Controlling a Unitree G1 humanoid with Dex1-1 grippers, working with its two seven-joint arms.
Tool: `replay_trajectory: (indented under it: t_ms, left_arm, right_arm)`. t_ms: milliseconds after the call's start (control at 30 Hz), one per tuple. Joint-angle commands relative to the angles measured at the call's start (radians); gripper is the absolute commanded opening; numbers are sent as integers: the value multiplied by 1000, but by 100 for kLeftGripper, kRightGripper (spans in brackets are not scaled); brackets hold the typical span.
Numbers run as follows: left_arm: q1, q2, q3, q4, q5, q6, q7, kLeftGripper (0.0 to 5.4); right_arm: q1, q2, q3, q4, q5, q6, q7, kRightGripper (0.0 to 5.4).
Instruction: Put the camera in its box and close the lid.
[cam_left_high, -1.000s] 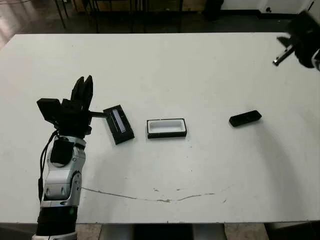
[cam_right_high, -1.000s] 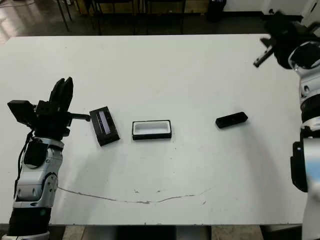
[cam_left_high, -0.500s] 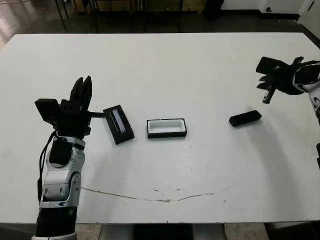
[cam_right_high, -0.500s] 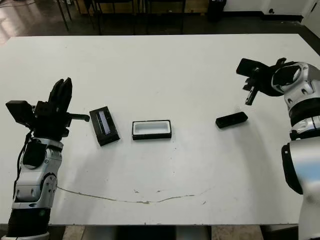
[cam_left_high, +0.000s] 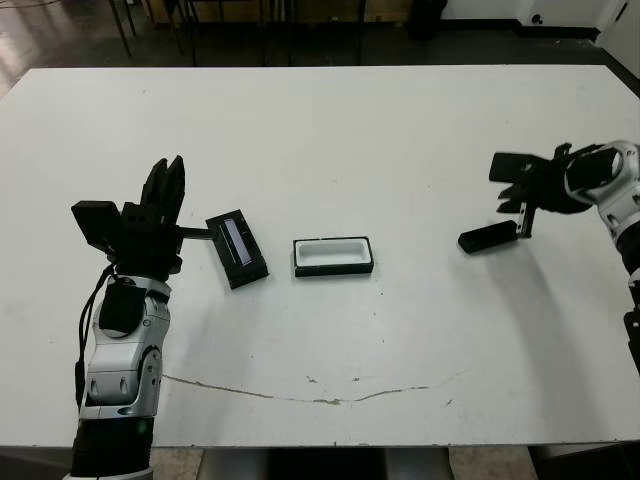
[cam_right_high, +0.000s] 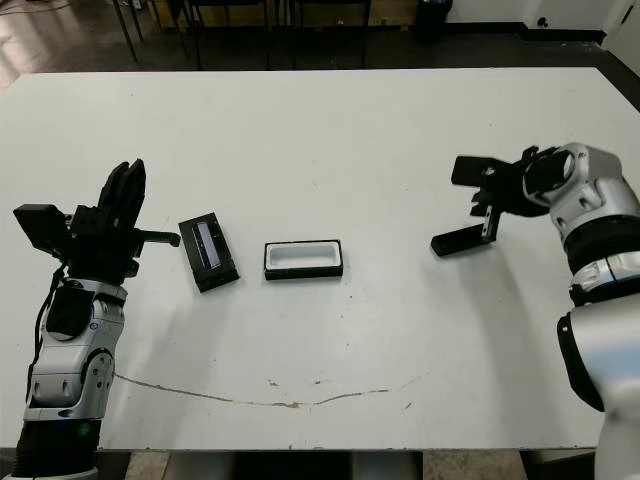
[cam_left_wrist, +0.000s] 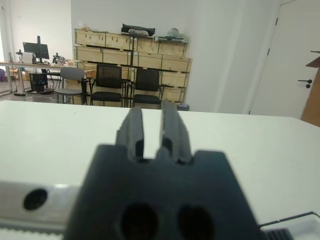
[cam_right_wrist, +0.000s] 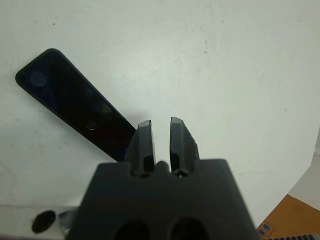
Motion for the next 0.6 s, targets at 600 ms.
replay_trajectory:
  t_ms: [600]
  left_arm:
    - [25, 6, 2, 11, 6, -4, -2, 1]
  right_arm:
    - [54, 35, 46, 42, -30, -35, -9, 0]
